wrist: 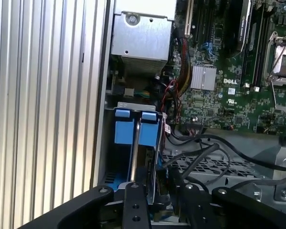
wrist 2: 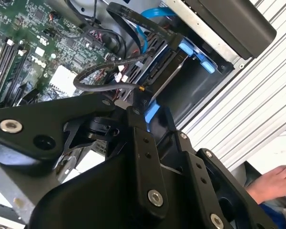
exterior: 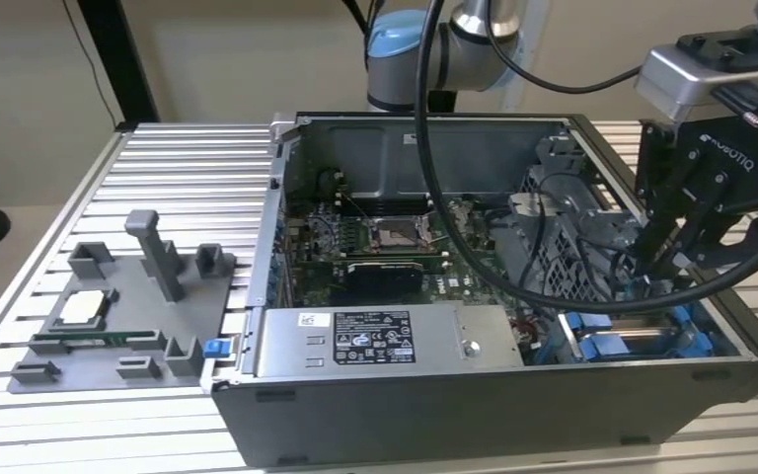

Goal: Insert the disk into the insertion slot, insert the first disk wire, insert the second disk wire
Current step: 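Insert the disk into the insertion slot, then insert the first disk wire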

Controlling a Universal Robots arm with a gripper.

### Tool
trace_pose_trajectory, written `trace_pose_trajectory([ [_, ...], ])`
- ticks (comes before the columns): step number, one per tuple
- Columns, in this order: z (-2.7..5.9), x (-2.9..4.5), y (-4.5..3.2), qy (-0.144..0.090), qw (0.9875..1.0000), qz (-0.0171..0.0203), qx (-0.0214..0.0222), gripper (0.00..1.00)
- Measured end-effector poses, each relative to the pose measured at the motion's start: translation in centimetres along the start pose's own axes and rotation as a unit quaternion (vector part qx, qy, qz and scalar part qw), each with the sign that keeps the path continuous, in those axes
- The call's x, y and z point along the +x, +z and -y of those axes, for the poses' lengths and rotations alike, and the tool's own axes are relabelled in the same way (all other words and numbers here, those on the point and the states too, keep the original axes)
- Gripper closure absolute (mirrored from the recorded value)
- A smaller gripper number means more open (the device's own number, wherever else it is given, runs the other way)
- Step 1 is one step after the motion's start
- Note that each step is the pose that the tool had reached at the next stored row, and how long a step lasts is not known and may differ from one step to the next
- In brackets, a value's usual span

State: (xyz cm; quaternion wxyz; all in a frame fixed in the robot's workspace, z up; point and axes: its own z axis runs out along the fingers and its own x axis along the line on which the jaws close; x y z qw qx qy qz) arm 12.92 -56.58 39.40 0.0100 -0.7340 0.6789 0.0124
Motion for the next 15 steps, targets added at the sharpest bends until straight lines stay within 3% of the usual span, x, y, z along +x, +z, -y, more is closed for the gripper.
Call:
trace_pose_trajectory([
  [6, 0.02, -0.19, 0.33, -0.002, 1.0, -0.0003, 0.0026, 0.0],
  [15, 0.06, -0.78, 0.38, -0.004, 1.0, -0.0004, 0.0029, 0.0],
])
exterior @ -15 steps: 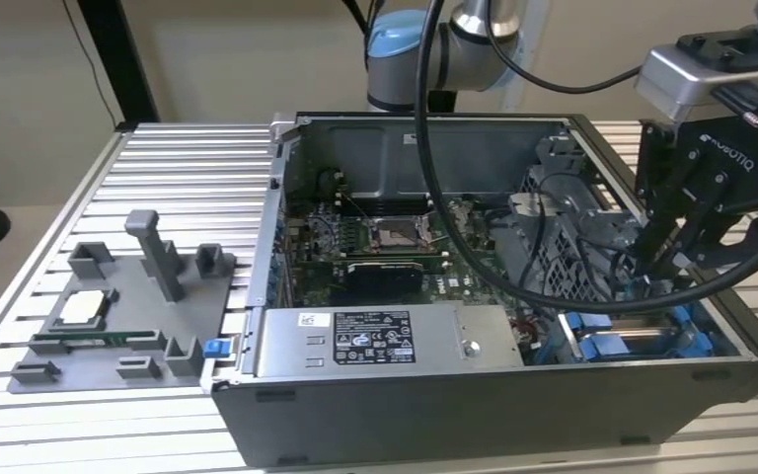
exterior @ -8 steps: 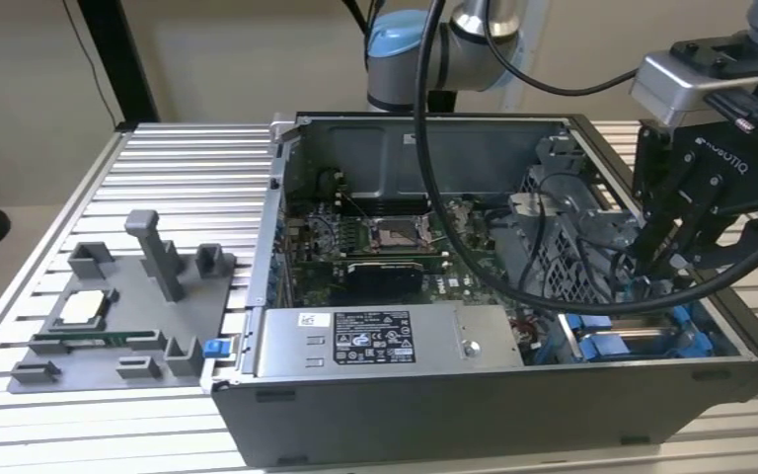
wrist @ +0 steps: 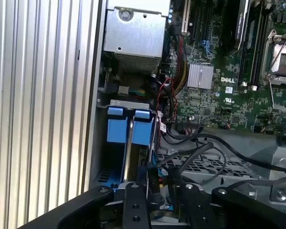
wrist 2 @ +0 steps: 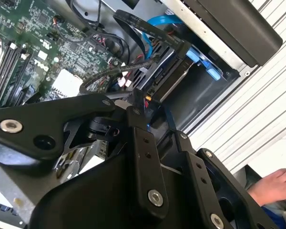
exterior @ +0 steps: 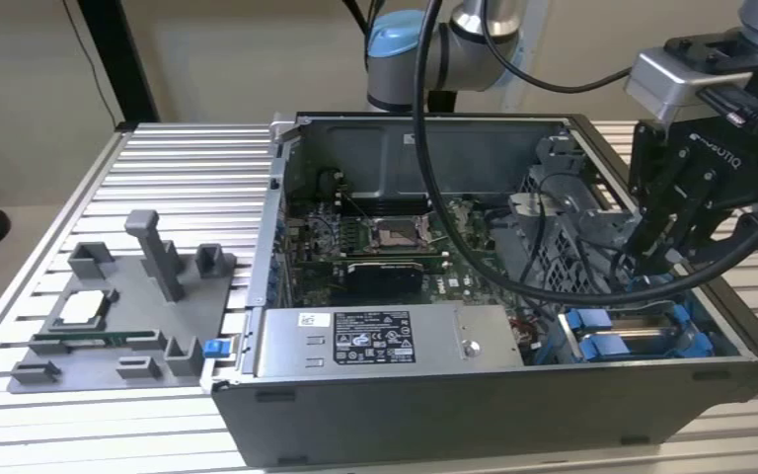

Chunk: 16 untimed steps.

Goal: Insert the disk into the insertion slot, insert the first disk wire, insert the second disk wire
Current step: 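Insert the first disk wire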

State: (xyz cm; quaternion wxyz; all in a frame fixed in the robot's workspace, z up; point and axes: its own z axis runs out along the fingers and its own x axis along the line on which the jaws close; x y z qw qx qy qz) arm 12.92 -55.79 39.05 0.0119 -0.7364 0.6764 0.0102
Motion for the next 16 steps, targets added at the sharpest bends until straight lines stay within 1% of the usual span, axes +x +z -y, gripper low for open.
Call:
trace_pose_trajectory([
  [8, -0.01, 0.08, -0.08, -0.002, 1.0, 0.0, 0.0, 0.0],
  [16, -0.03, 0.35, -0.09, -0.002, 1.0, 0.0, 0.0, 0.0],
])
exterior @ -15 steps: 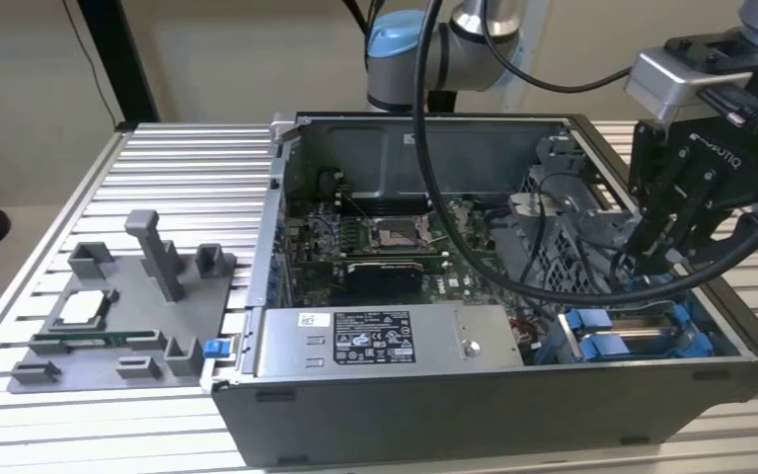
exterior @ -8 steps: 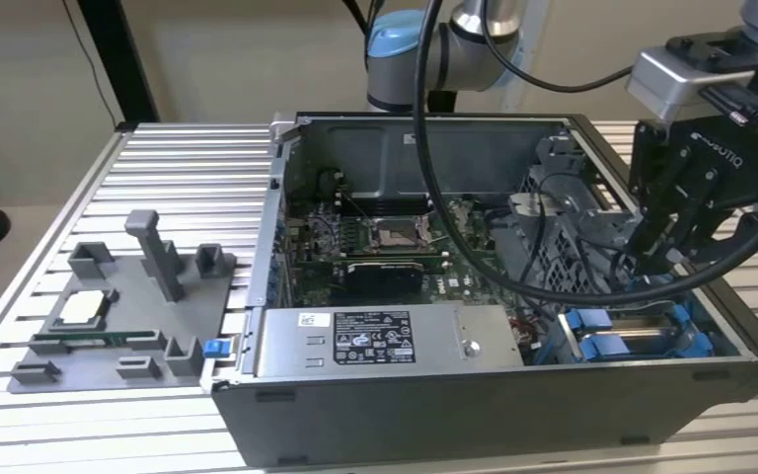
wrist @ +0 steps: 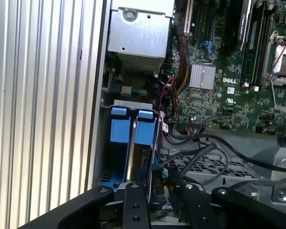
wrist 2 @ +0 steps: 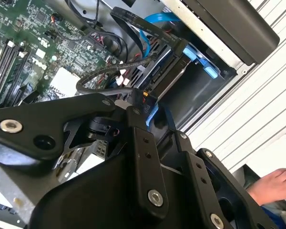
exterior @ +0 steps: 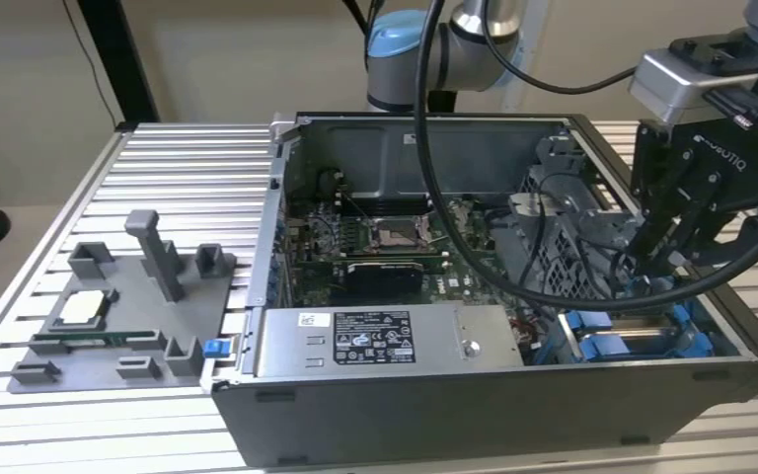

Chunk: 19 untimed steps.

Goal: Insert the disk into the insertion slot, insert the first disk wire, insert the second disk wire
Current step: 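Insert the first disk wire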

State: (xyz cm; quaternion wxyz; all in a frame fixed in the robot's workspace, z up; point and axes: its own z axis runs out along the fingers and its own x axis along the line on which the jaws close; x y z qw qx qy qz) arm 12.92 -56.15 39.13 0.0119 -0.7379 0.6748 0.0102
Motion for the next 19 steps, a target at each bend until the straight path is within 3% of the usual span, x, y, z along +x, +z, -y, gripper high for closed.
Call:
trace_pose_trajectory([
  [1, 0.0, 0.0, 0.0, 0.0, 1.0, 0.0, 0.0, 0.0],
  [2, 0.0, 0.0, 0.0, 0.0, 1.0, 0.0, 0.0, 1.0],
  [19, 0.0, 0.01, -0.01, 0.0, 1.0, 0.0, 0.0, 1.0],
])
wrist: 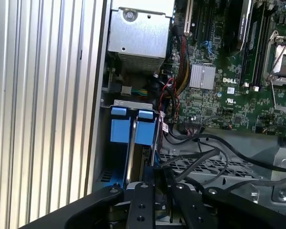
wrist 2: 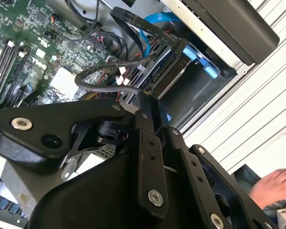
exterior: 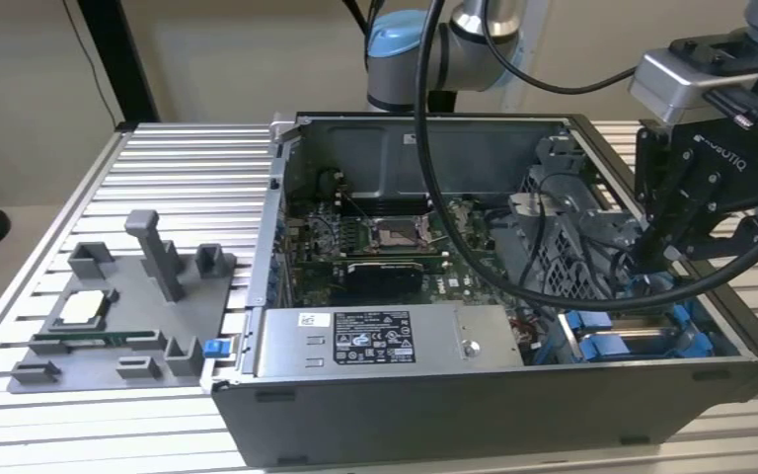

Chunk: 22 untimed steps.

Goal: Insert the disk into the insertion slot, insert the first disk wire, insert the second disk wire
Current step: 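Insert the first disk wire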

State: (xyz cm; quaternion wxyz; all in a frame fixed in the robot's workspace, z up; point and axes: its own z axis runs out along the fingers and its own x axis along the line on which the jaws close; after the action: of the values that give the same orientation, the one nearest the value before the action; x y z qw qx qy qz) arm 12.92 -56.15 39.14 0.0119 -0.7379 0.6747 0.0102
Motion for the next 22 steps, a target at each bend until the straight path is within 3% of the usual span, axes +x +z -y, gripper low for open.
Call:
trace_pose_trajectory([
  [4, 0.04, 0.06, -0.02, 0.0, 1.0, -0.0001, 0.0, 1.0],
  [22, 1.28, 1.59, 0.01, 0.0, 1.0, 0.0025, 0.0002, 1.0],
])
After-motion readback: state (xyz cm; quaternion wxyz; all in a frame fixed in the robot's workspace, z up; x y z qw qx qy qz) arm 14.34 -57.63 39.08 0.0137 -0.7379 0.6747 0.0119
